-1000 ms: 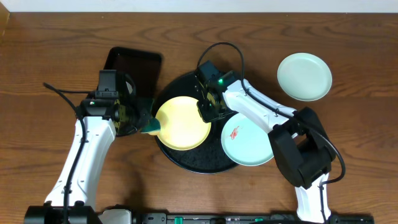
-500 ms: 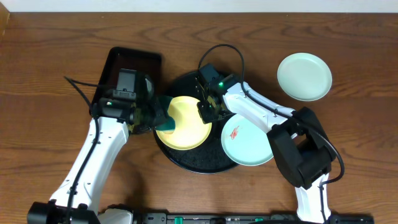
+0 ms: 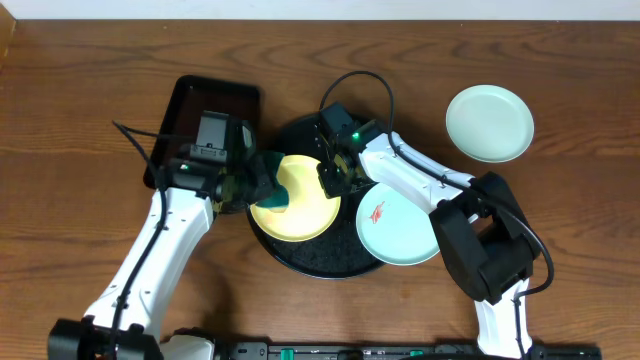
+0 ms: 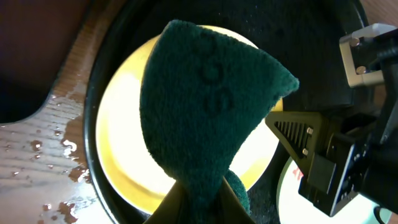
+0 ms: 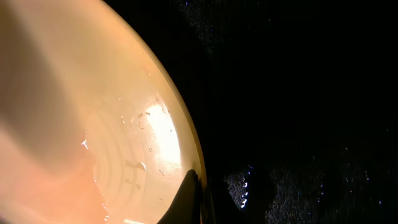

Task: Clean dirty plates on tray and stack at the side
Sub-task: 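Bring the sponge back onto the yellow plate with the left gripper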

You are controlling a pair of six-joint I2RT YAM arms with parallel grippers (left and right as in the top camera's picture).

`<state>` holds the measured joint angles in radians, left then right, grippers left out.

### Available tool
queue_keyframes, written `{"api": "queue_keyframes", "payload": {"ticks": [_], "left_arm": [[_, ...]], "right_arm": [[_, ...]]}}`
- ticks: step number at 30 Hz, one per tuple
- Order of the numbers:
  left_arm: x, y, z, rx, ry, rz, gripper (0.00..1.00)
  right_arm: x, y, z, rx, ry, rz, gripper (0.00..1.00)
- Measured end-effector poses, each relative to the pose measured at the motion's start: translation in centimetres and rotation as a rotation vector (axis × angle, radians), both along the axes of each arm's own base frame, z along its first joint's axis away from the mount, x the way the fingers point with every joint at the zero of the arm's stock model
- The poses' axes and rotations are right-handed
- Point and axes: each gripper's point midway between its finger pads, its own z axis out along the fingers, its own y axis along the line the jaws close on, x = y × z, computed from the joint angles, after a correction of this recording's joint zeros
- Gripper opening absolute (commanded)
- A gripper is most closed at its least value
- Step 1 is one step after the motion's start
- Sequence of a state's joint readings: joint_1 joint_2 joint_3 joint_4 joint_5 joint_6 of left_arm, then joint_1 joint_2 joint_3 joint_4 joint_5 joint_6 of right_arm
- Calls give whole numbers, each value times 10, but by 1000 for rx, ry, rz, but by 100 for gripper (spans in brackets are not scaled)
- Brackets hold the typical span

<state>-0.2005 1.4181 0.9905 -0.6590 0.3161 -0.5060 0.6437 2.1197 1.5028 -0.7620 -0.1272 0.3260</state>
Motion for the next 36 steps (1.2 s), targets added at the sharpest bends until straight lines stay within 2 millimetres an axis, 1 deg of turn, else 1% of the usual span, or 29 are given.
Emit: {"api": "queue_keyframes", "payload": {"ticks": [2,6,11,14,16,18,25,28,32,33,36], "left_arm": [[2,-6,-6,-4,10,-6,7],[4,-23,-23,-5,43,-31,7],[-1,-42,-55,8,124,-57,8],[-6,-45,-75,35,178,-64,7],[-7,-41,-88,61,209,-55,8],[-8,-39,-94,80,223,-47,7],[-3,-30,-99,182,198,-39,7],[1,-22,-99,248,179,-30,7],[3,-3,-97,365,170,-3,7],[4,6,-96,410,168,8,7],[5,22,-93,502,159,30,7]], "right_arm": [[0,0,0,-1,1,0,1],[-1,-1,1,-7,7,-1,1],[-3,-6,3,-34,19,-4,1],[-3,-8,3,-50,25,-6,1],[-3,-9,3,-57,26,-7,1],[-4,-10,2,-60,28,-8,1],[-5,-10,3,-65,35,-8,1],[-5,-9,3,-59,39,-7,1],[-6,-8,4,-54,42,-6,1],[-6,-8,4,-54,42,-6,1],[-6,-8,4,-55,44,-6,1]]}}
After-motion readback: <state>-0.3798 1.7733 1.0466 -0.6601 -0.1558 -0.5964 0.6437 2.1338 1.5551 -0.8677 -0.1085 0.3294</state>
